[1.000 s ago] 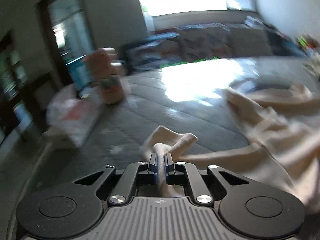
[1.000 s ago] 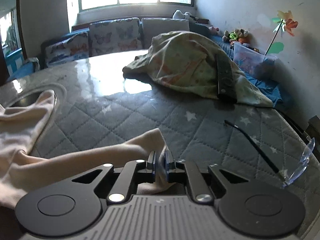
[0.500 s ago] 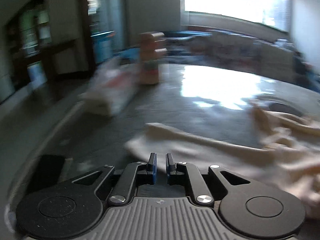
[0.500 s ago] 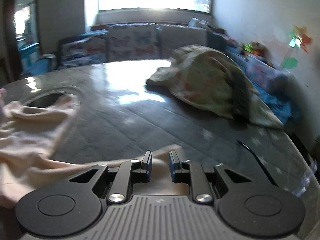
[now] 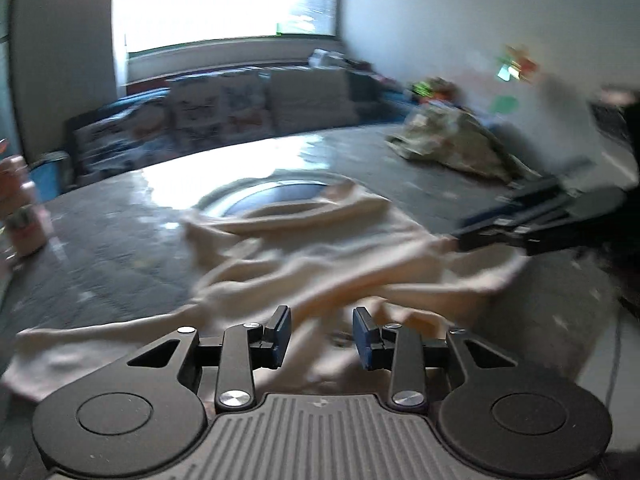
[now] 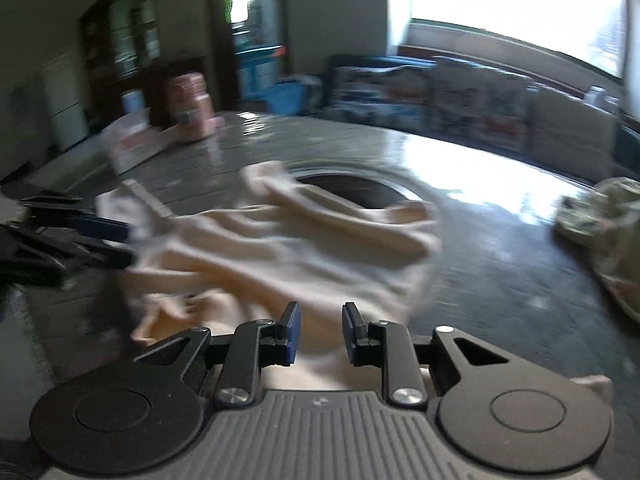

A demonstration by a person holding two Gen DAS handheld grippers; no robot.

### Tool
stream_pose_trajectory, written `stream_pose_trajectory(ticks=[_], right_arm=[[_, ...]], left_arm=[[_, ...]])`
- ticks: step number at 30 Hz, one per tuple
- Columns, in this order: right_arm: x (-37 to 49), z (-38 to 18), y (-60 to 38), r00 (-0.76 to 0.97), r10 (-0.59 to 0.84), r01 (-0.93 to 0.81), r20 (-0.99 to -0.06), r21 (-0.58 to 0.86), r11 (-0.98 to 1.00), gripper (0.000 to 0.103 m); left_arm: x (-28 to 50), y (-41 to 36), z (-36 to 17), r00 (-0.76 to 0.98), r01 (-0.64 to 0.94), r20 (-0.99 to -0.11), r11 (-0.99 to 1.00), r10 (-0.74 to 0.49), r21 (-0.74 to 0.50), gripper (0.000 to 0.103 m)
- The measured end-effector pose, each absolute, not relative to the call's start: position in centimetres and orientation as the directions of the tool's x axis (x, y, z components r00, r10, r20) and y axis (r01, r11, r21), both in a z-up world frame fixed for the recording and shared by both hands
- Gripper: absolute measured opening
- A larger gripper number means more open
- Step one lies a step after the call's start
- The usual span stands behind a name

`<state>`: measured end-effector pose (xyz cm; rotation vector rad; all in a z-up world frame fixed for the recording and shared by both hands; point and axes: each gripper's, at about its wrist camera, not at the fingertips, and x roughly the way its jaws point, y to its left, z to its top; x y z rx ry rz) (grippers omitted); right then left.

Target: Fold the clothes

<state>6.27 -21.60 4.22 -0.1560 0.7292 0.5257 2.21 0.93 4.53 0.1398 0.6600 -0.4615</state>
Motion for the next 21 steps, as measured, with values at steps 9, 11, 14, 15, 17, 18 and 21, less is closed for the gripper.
stream_pose_trajectory(ticks=[9, 11, 14, 15, 17, 18, 21], right_arm=[[5.1, 3.1, -16.0, 0.499, 0.501, -0.676, -0.707, 0.044, 0.735, 0.033], [5.0, 2.5, -15.3, 0.487, 0.501, -0.688, -0.715, 0.038, 0.725, 0.033], [5.2, 1.4, -14.8, 0.501, 0.458, -0.674, -0.734, 0.002, 0.739, 0.032], [5.2, 1.1, -14.8, 0.508, 0.442, -0.663, -0.739, -0.008, 0.748, 0.030], [5.2, 0.7, -15.1, 0.514, 0.426, -0.647, -0.744, -0.010, 0.762, 0.013], [5.1, 0.7, -15.2, 0.512, 0.429, -0.644, -0.744, -0.003, 0.765, 0.006], [4.0, 1.7, -16.2, 0.530, 0.448, -0.647, -0.720, -0.002, 0.762, 0.002]], left_arm=[[2.7, -1.4, 2.3, 0.647, 0.497, -0.674, 0.868, -0.355, 0.020, 0.034], [2.7, -1.4, 2.0, 0.642, 0.501, -0.681, 0.865, -0.352, 0.025, 0.022], [2.4, -1.2, 2.0, 0.644, 0.506, -0.679, 0.862, -0.353, 0.031, 0.008], [2.3, -1.1, 2.1, 0.648, 0.506, -0.674, 0.862, -0.355, 0.032, 0.007], [1.6, -0.9, 2.7, 0.664, 0.506, -0.655, 0.862, -0.361, 0.039, 0.006], [1.3, -0.7, 3.0, 0.672, 0.506, -0.644, 0.862, -0.364, 0.041, 0.005], [0.1, 0.0, 4.0, 0.685, 0.515, -0.621, 0.856, -0.380, 0.045, 0.005]])
